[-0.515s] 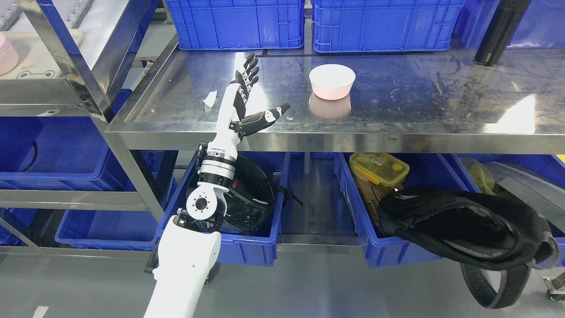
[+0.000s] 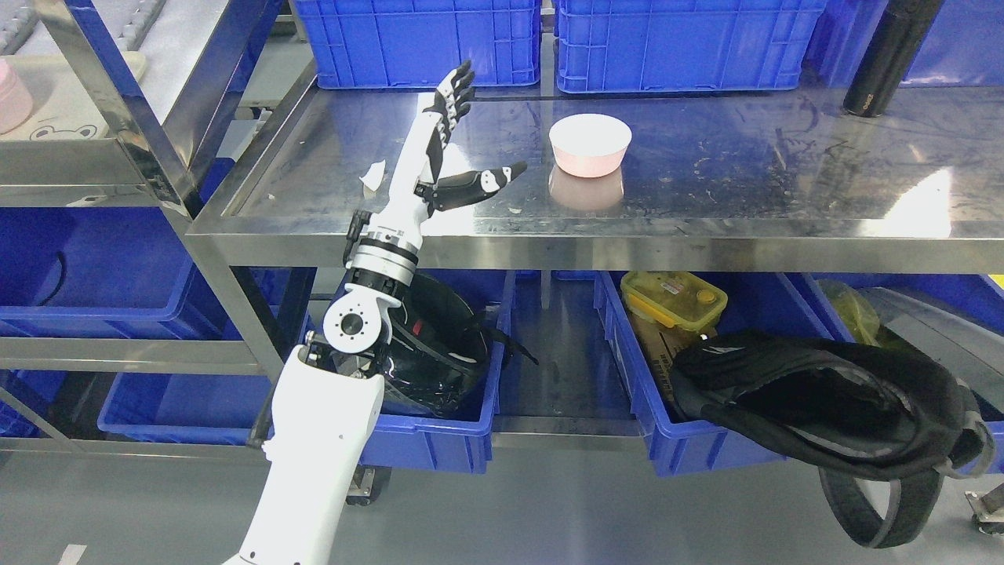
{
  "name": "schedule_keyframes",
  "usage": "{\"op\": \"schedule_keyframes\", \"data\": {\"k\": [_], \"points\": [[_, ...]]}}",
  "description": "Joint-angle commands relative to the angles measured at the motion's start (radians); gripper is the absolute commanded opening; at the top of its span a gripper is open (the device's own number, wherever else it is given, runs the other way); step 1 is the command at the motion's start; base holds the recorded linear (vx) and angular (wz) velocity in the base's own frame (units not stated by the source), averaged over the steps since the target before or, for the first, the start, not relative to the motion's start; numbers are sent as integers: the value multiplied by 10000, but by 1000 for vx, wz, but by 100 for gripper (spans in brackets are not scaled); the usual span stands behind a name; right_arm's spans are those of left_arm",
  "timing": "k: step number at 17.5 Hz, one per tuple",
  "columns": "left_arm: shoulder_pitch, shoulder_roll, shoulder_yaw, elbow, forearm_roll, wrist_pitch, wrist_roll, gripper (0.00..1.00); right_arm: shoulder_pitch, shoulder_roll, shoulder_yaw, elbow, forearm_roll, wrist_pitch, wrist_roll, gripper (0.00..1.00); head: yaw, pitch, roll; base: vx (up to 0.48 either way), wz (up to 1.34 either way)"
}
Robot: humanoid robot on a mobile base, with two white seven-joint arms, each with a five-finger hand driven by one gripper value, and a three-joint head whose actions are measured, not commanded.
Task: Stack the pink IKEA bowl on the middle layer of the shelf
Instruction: 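Reach the left hand forward toward the pink bowl on the shelf, then close the left hand fingers around the pink bowl's rim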
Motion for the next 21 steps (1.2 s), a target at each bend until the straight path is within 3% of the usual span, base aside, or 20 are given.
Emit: {"op": "schedule_keyframes", "data": {"k": [1, 4, 6, 8, 13, 17, 21], "points": [[-2121, 687, -544, 765, -5709, 986, -2579, 100, 153, -174, 0, -175, -1, 5, 0, 100, 0, 0, 0, 0, 0], [-3133, 641, -1922, 1134, -9041, 2092, -3369, 97, 153, -174, 0, -175, -1, 5, 0, 100, 0, 0, 0, 0, 0], [-3643, 535, -2859, 1916, -10229, 2171, -3400, 98, 153, -174, 0, -175, 14, 5, 0, 100, 0, 0, 0, 15, -8], [-3950, -43, -3169, 2162, -10310, 2202, -3416, 98, 153, -174, 0, -175, -1, 5, 0, 100, 0, 0, 0, 39, -32], [-4043, -43, -4779, 2057, -10371, 2141, -5297, 100, 153, -174, 0, -175, -1, 5, 0, 100, 0, 0, 0, 58, -169], [-4043, -35, -4781, 2072, -10751, 2141, -5624, 100, 153, -174, 0, -175, -1, 5, 0, 100, 0, 0, 0, 73, -302], [-3951, 594, -4215, 1644, -11015, 2156, -5930, 100, 153, -174, 0, -175, -1, 5, 0, 100, 0, 0, 0, 54, -262]]}}
